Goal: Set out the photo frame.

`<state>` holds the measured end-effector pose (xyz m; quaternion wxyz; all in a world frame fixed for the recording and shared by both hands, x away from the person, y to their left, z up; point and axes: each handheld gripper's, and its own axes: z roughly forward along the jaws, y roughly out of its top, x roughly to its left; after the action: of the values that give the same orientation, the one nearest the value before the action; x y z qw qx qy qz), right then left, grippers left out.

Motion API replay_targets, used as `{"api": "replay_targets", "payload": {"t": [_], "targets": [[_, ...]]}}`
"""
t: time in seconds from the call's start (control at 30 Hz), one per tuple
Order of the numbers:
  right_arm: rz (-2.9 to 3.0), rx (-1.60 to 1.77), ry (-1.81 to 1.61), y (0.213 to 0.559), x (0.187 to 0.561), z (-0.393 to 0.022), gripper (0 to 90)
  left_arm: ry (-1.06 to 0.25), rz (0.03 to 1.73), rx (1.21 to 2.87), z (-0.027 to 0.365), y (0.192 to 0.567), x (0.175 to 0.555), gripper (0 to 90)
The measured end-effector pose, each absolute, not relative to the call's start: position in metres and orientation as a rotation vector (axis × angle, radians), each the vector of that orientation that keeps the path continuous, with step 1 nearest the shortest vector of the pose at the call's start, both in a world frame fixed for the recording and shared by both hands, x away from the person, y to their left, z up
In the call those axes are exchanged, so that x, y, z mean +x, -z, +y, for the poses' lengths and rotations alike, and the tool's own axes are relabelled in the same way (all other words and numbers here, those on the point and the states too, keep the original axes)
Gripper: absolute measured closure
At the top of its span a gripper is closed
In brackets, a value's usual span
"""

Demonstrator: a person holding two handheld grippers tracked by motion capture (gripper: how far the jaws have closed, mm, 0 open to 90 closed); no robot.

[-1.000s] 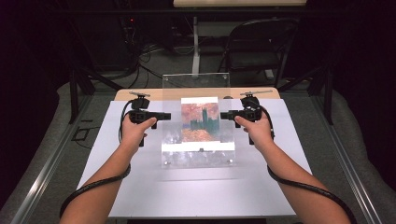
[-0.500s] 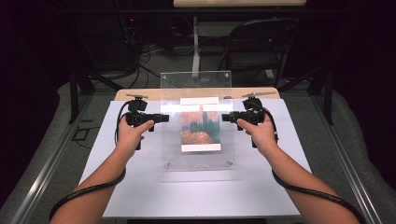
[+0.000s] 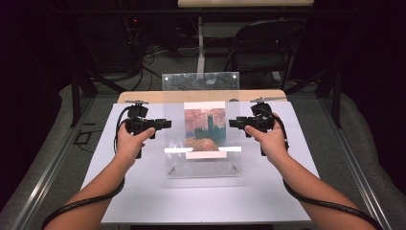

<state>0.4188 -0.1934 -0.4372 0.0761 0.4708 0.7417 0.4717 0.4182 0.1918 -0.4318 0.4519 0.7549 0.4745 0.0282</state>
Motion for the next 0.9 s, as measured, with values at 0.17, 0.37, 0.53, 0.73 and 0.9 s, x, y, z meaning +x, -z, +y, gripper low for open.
{"api": "replay_targets", "payload": {"t": [0.17,0.37,0.53,0.73,0.9], "targets": [[2.226,1.391,-1.399,0.434,0.411,-0.194,58.4,-0.072,1.161,1.869,0.192,0.429,0.412,67.9],[2.237,1.373,-1.387,0.430,0.403,-0.194,59.7,-0.068,1.148,1.866,0.194,0.427,0.403,69.4],[2.244,1.364,-1.384,0.426,0.395,-0.195,62.0,-0.076,1.131,1.875,0.195,0.424,0.395,70.1],[2.250,1.345,-1.386,0.424,0.385,-0.196,62.8,-0.086,1.113,1.889,0.195,0.420,0.384,70.2],[2.262,1.335,-1.384,0.421,0.376,-0.197,63.5,-0.083,1.095,1.893,0.196,0.419,0.376,70.2]]}}
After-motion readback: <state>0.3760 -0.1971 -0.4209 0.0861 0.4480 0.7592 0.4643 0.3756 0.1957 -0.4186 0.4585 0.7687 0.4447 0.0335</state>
